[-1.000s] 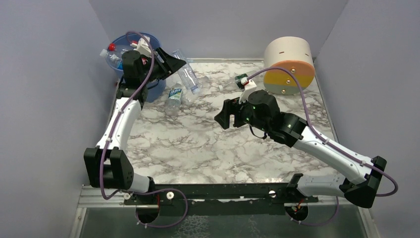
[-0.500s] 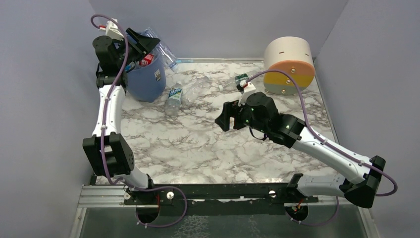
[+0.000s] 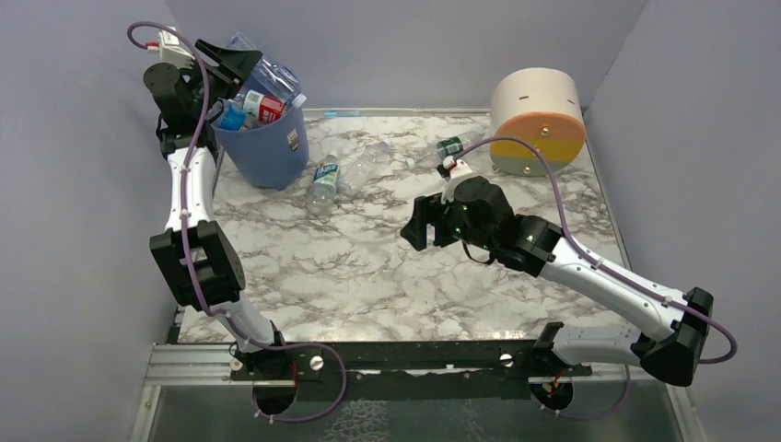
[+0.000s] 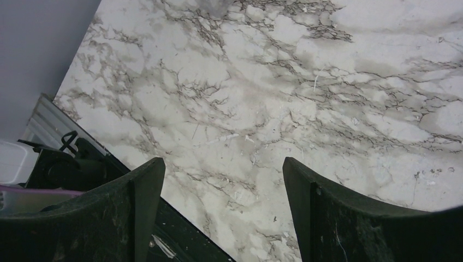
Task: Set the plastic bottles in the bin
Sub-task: Place the plastic bottle in the trash bin.
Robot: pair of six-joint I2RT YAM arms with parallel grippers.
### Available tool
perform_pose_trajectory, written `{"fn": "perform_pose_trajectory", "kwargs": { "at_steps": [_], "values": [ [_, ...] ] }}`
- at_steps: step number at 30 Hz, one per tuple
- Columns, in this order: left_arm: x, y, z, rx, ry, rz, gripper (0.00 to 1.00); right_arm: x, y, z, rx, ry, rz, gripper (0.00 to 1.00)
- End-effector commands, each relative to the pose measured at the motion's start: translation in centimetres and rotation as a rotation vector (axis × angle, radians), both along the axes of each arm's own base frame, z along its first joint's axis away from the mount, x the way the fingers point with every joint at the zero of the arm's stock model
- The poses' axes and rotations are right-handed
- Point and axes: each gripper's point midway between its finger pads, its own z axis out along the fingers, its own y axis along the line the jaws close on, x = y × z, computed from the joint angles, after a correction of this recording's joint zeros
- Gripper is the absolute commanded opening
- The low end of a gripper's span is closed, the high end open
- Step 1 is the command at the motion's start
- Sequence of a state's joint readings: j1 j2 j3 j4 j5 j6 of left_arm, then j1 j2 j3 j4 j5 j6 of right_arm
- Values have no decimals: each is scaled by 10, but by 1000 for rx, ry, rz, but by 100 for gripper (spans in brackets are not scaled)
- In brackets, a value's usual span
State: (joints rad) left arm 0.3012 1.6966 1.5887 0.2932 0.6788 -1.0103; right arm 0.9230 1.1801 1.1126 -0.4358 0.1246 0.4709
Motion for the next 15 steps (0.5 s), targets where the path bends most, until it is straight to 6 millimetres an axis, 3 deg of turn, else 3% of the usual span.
{"fn": "perform_pose_trajectory", "kwargs": {
  "at_steps": [1, 15],
  "values": [
    [14, 18, 24, 28, -105, 48, 60, -5, 6, -2, 11, 17, 27, 82],
    [37, 58, 32, 206, -246, 273, 60, -5, 12, -9, -5, 34, 49, 82]
  ]
}}
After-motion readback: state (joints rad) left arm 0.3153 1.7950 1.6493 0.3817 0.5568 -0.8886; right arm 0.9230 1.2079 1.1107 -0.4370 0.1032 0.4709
